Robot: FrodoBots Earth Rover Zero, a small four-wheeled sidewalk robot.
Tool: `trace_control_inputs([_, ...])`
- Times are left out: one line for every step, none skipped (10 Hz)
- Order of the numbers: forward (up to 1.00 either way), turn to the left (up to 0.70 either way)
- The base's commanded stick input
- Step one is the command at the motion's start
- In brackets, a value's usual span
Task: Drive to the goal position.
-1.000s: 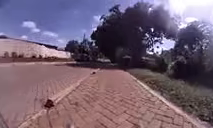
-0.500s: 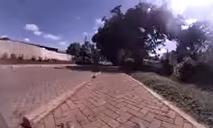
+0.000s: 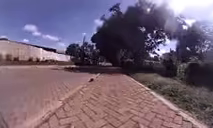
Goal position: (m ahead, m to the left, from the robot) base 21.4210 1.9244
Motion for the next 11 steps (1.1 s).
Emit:
trace_control_inputs([1.0,-0.25])
trace_control_inputs([1.0,0.0])
trace_control_inputs([1.0,0.0])
trace_control_inputs([1.0,0.0])
trace_control_inputs([1.0,0.0])
trace_control_inputs([1.0,0.0])
trace_control_inputs([1.0,0.0])
trace_control_inputs([1.0,0.0])
trace_control_inputs([1.0,0.0])
trace_control_inputs([1.0,0.0])
trace_control_inputs([1.0,-0.25])
